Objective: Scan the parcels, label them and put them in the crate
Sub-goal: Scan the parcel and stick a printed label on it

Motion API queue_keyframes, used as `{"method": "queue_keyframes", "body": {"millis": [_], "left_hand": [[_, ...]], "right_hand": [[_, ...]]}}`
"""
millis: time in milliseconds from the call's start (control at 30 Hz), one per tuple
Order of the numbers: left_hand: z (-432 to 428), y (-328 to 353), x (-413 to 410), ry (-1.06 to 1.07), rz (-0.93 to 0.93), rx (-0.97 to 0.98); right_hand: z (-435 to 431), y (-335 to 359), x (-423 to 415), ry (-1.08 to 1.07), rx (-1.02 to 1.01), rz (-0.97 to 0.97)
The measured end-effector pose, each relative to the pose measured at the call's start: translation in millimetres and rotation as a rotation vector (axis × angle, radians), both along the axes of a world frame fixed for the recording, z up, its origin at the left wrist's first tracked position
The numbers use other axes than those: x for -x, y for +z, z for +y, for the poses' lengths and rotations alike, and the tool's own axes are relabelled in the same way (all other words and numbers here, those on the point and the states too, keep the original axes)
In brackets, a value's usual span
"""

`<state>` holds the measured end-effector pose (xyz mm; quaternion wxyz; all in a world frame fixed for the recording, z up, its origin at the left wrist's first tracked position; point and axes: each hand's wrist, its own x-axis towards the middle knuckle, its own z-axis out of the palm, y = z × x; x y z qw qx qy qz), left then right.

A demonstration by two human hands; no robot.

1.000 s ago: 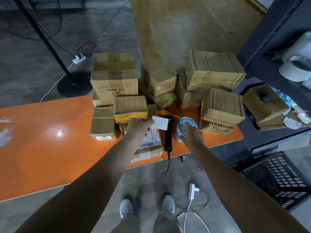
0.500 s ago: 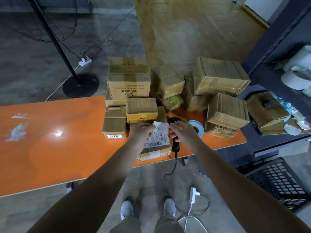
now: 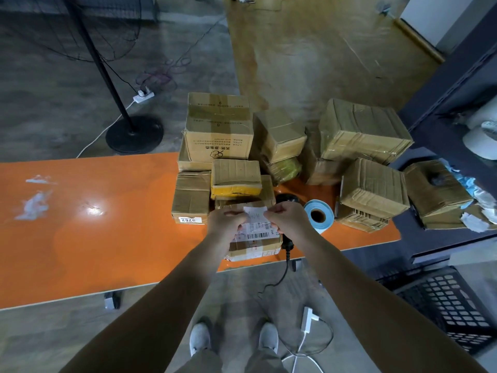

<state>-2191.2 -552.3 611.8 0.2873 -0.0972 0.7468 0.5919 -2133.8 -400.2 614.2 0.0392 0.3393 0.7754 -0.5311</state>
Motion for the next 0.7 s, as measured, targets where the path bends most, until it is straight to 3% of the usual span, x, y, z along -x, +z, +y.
{"method": "queue_keyframes", "body": {"millis": [233,700], "left_hand": [[-8.6,-11.3,7.3,-0.062,0.161,0.217],[-12.6,-31.0,12.4,-0.293,0.509,0.557]], "right_hand": [[-19.9,-11.9,10.2,0.124,-0.306,0.006],[-40.4,-26.9,13.2,0.154,-0.533,-0.064]]}}
